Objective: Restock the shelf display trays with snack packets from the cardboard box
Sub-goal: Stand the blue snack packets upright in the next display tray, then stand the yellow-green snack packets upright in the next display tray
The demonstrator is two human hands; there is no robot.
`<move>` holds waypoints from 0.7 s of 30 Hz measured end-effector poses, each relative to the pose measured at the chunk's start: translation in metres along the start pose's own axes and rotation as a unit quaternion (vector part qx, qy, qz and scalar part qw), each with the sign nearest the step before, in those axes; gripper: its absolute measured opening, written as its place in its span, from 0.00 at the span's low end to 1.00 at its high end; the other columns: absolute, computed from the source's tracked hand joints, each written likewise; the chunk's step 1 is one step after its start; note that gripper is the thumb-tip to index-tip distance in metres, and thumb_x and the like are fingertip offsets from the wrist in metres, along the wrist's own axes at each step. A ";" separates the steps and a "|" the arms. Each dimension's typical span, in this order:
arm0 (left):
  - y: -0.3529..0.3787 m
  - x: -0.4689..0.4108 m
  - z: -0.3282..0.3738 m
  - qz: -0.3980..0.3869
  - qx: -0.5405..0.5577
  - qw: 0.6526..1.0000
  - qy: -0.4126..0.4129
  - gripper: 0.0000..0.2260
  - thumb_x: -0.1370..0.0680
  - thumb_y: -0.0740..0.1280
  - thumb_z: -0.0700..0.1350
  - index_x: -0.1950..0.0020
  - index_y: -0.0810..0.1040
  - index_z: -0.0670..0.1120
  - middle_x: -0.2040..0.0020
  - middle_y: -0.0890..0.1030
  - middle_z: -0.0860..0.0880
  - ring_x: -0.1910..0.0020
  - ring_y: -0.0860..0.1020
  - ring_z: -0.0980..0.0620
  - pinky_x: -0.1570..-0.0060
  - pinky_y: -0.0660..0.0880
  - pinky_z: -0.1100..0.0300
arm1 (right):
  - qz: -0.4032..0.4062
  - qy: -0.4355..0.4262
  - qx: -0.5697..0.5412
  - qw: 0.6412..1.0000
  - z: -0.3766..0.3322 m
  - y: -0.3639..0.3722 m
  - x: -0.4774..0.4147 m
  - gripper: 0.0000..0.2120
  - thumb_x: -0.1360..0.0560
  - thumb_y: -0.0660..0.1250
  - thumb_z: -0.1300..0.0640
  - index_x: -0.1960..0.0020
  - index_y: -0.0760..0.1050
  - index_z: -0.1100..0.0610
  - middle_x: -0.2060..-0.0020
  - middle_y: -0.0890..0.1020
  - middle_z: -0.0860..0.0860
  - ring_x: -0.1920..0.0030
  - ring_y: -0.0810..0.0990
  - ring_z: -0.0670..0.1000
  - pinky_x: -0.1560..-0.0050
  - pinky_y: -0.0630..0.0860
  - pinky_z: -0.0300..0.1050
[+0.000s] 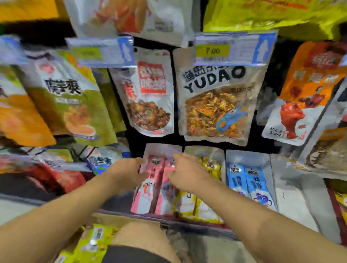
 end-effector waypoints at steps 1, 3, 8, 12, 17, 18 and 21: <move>0.003 0.012 -0.018 0.002 0.006 1.000 -0.019 0.22 0.23 0.65 0.60 0.36 0.75 0.48 0.40 0.81 0.44 0.40 0.78 0.40 0.44 0.76 0.49 | 0.001 -0.023 0.010 1.000 -0.016 0.003 -0.002 0.22 0.20 0.62 0.48 0.31 0.70 0.58 0.35 0.74 0.60 0.32 0.70 0.62 0.34 0.69 0.53; 0.010 0.032 -0.055 0.019 0.023 0.998 -0.047 0.21 0.25 0.65 0.62 0.40 0.76 0.49 0.42 0.81 0.45 0.40 0.79 0.41 0.44 0.76 0.49 | -0.001 -0.064 0.036 0.997 -0.047 0.010 -0.007 0.20 0.21 0.63 0.48 0.34 0.72 0.57 0.36 0.75 0.59 0.33 0.71 0.62 0.34 0.71 0.53; 0.028 0.085 -0.122 0.028 0.038 0.992 -0.116 0.30 0.29 0.56 0.70 0.34 0.75 0.56 0.38 0.80 0.44 0.38 0.78 0.40 0.41 0.75 0.49 | -0.058 -0.139 0.129 0.980 -0.104 0.037 -0.023 0.27 0.22 0.63 0.45 0.28 0.67 0.57 0.32 0.72 0.59 0.32 0.70 0.62 0.34 0.71 0.55; 0.058 0.114 -0.169 0.021 0.068 0.979 -0.189 0.22 0.25 0.61 0.61 0.38 0.76 0.49 0.39 0.80 0.43 0.39 0.78 0.40 0.43 0.75 0.51 | -0.105 -0.166 0.202 0.959 -0.123 0.059 -0.034 0.27 0.22 0.63 0.42 0.29 0.67 0.56 0.33 0.72 0.59 0.32 0.70 0.63 0.35 0.72 0.57; 0.108 0.139 -0.204 -0.006 0.111 0.962 -0.251 0.21 0.24 0.61 0.64 0.42 0.76 0.49 0.41 0.81 0.44 0.41 0.78 0.40 0.45 0.76 0.51 | -0.142 -0.197 0.206 0.948 -0.152 0.117 -0.035 0.24 0.22 0.63 0.41 0.34 0.68 0.56 0.35 0.73 0.58 0.36 0.72 0.62 0.40 0.74 0.55; 0.119 0.141 -0.208 -0.018 0.118 0.958 -0.262 0.21 0.23 0.60 0.64 0.43 0.75 0.49 0.42 0.80 0.43 0.42 0.78 0.40 0.44 0.76 0.51 | -0.153 -0.198 0.200 0.947 -0.157 0.133 -0.033 0.27 0.22 0.63 0.42 0.30 0.67 0.56 0.33 0.72 0.57 0.34 0.71 0.61 0.37 0.73 0.55; 0.156 0.142 -0.214 -0.056 0.142 0.946 -0.286 0.22 0.24 0.60 0.65 0.44 0.73 0.47 0.41 0.79 0.43 0.41 0.77 0.40 0.43 0.75 0.49 | -0.194 -0.185 0.174 0.948 -0.162 0.181 -0.023 0.30 0.23 0.64 0.42 0.26 0.64 0.54 0.30 0.70 0.56 0.30 0.68 0.61 0.33 0.70 0.56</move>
Point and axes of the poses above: each hand's wrist, its own x-axis away from the middle knuckle, its own y-axis out of the palm, z = x × y, the point moved 2 cm from there along -x, towards the middle knuckle
